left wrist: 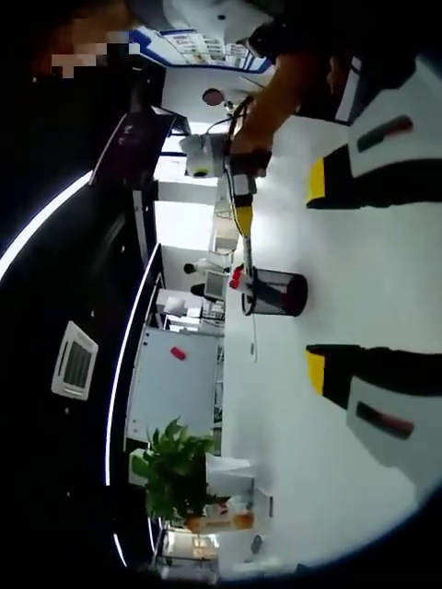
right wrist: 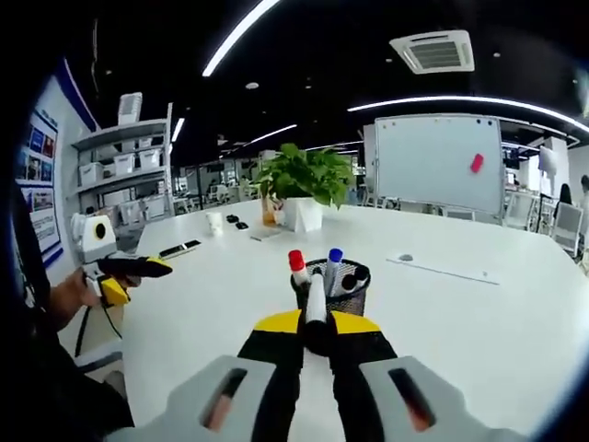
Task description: Pick up the whiteboard markers from the pen holder and place them facing the whiteboard neatly
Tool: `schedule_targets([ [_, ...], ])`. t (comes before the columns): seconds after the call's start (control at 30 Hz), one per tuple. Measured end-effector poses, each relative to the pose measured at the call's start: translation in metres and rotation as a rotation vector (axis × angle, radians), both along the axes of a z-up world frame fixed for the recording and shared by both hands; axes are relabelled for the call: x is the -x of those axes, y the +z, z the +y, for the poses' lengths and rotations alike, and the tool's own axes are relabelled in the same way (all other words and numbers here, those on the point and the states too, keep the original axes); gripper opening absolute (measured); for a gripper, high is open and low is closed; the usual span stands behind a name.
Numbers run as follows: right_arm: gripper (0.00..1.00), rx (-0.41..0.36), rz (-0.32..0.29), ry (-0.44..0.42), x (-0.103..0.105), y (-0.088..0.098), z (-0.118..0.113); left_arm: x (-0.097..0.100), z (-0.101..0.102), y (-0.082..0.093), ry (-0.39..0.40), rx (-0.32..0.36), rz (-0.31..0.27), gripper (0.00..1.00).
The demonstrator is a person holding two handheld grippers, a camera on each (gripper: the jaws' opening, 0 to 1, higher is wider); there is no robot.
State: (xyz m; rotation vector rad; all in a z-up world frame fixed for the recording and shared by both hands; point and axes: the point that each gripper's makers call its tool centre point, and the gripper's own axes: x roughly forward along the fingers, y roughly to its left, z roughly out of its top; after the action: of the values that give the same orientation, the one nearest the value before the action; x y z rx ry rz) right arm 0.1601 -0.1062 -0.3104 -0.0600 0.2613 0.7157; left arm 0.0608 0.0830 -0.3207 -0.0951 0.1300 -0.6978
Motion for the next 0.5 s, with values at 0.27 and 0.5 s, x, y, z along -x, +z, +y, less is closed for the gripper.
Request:
schedule_targets([
  [0.27,0.13,-0.046,-0.018,-0.004,0.000,0.004,-0.004,0.010,0.002,0.013,0.036,-0.016,-0.037,0.60],
  [0.5,0.13,-0.054,-0.035,-0.020,0.000,0.005,-0.003,0.017,0.013,0.014,0.058,-0.031,-0.057,0.61],
])
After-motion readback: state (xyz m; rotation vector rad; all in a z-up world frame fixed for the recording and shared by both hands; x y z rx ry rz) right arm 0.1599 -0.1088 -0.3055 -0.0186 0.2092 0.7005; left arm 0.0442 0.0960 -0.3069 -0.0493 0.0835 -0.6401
